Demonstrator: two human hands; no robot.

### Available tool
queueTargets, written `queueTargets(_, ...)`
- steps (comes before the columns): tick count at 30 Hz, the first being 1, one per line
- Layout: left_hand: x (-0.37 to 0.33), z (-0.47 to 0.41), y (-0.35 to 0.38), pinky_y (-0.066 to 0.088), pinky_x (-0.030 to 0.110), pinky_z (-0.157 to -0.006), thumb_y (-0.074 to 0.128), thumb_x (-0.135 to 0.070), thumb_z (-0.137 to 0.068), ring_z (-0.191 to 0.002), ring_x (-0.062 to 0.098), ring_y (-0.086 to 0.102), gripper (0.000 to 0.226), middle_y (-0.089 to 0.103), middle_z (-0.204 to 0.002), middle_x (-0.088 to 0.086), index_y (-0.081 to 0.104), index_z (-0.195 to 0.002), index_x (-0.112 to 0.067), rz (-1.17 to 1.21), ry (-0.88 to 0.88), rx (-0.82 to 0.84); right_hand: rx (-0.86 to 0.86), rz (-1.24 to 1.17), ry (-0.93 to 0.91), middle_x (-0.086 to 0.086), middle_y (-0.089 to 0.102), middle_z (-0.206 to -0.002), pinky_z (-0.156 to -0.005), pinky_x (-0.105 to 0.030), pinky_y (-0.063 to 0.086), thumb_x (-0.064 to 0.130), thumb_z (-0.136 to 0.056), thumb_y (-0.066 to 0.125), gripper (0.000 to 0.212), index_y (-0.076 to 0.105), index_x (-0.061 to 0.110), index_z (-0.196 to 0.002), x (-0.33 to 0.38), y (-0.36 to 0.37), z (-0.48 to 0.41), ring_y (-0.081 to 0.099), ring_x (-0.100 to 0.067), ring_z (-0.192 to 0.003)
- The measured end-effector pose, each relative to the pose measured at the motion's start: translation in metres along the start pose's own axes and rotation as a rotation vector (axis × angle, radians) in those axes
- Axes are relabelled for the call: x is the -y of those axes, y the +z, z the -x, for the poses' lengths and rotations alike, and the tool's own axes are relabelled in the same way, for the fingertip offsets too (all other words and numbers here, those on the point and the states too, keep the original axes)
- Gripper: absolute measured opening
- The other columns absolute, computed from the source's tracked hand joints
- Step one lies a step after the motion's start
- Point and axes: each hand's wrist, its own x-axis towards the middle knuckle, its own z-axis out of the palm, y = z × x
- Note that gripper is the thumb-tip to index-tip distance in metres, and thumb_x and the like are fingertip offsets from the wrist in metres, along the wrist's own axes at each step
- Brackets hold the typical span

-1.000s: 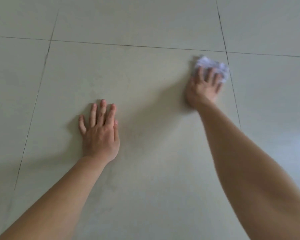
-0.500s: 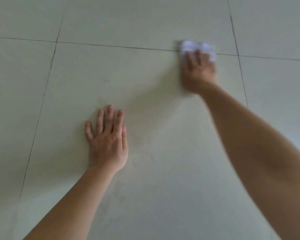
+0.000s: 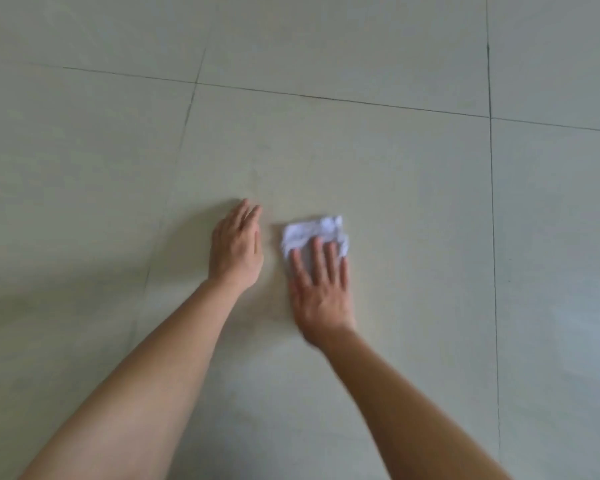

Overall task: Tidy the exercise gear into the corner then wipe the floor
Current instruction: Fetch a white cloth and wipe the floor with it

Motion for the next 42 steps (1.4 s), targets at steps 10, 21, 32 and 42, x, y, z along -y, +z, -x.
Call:
queueTargets(10,0.047,0.174,-0.038,0.033,0.044,-0.114,0.045,0.000,-0.087,-0.144,0.032,0.030,0.060,0.023,-0.161,0.013,0.042,-0.146,-0.010,-0.072,-0.436,0.304,0.395,0.051,-0.261,-0.009,-0.011,-0.163,-0.121,-0.051,-0.008,0.027,-0.099,0.041,0.063,0.022,0.027,-0.159,0.062,0.003,0.100,-0.007,-0.034,-0.153)
queueTargets(21,0.022,0.173,-0.046,-0.002,0.035,-0.123,0.025,-0.004,-0.102,-0.151,0.024,-0.012,0.061,-0.020,-0.161,0.012,0.000,-0.157,-0.014,0.030,-0.511,0.890,0.348,-0.098,0.314,-0.018,-0.032,-0.160,-0.122,-0.055,-0.010,0.022,-0.095,0.040,0.085,-0.018,0.023,-0.157,0.072,-0.028,0.030,-0.025,-0.045,-0.148)
queueTargets(32,0.083,0.141,-0.081,0.041,0.031,-0.105,0.040,-0.016,-0.098,-0.130,0.024,0.052,0.039,0.057,-0.140,0.007,0.060,-0.132,-0.019,0.100,-0.370,0.506,0.199,-0.067,0.242,-0.009,-0.002,-0.168,-0.124,-0.050,-0.004,0.038,-0.106,0.034,0.050,0.034,0.023,-0.154,0.097,0.014,0.042,-0.008,-0.036,-0.154)
queueTargets(42,0.244,0.114,-0.150,0.034,0.043,-0.111,0.040,-0.013,-0.096,-0.144,0.023,0.031,0.048,0.030,-0.159,0.003,0.043,-0.145,-0.016,-0.075,-0.110,0.338,0.082,0.013,-0.055,-0.011,0.039,-0.157,-0.120,-0.052,0.024,0.013,-0.089,0.038,0.039,0.058,0.016,-0.122,0.256,0.096,0.068,0.025,-0.038,-0.149)
